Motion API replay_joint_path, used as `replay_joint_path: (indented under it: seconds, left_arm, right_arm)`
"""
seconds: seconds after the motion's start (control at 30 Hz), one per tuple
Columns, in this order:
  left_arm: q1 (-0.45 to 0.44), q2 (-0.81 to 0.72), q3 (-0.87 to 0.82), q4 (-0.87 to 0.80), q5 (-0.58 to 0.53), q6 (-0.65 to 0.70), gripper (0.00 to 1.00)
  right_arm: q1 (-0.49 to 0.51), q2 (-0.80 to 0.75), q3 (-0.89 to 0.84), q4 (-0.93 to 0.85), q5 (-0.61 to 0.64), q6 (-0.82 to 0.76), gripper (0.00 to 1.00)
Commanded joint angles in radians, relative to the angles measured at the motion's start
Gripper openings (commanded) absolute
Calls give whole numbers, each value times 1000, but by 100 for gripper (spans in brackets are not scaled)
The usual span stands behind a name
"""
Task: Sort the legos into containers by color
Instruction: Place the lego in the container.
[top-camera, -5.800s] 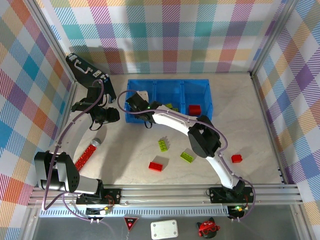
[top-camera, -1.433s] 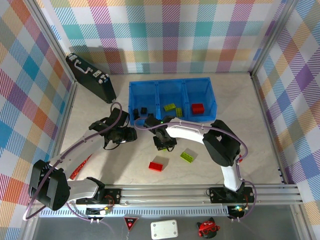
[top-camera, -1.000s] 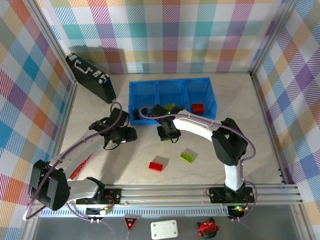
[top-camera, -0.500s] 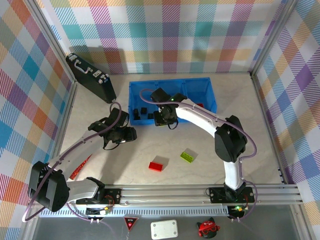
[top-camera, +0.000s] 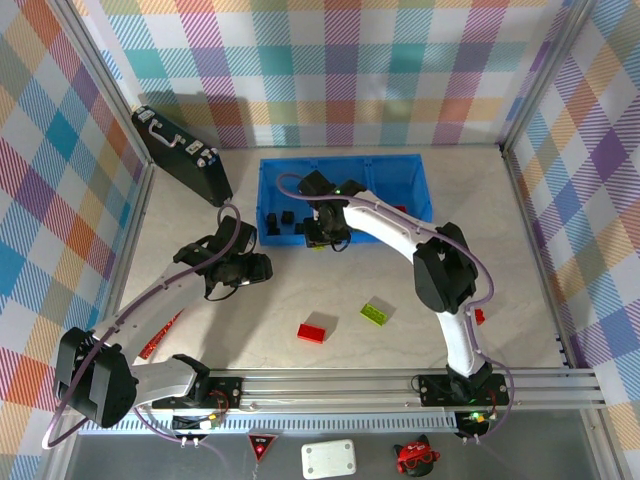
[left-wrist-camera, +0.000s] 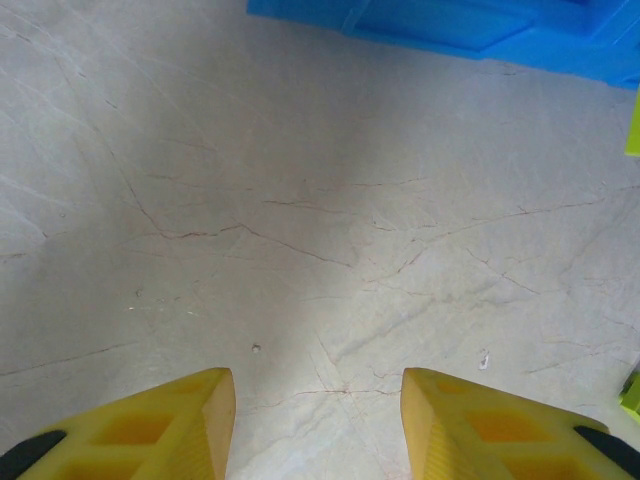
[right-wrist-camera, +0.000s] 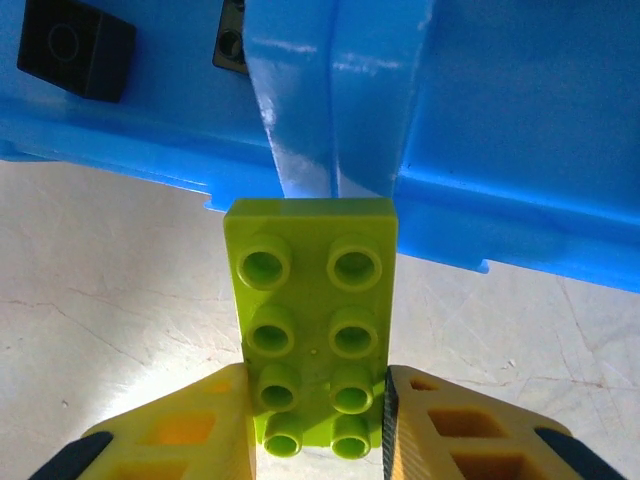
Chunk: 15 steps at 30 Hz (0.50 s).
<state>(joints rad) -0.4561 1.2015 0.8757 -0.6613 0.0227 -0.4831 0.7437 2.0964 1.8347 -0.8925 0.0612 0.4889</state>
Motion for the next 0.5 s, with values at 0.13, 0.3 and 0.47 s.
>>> replay_joint_path:
  seconds: [0.13, 0.3, 0.47]
  left_arm:
    - [-4, -35, 0, -40, -21, -6, 47]
    - [-4, -32, 1, -41, -23, -6, 47]
    - [-3, -17, 8, -31, -12, -7, 48]
  right_arm:
    - [-29, 17, 115, -41, 3, -20, 33]
    - [-55, -13, 151, -66, 27, -40, 33]
    - [-115, -14, 162, -76, 30, -58, 33]
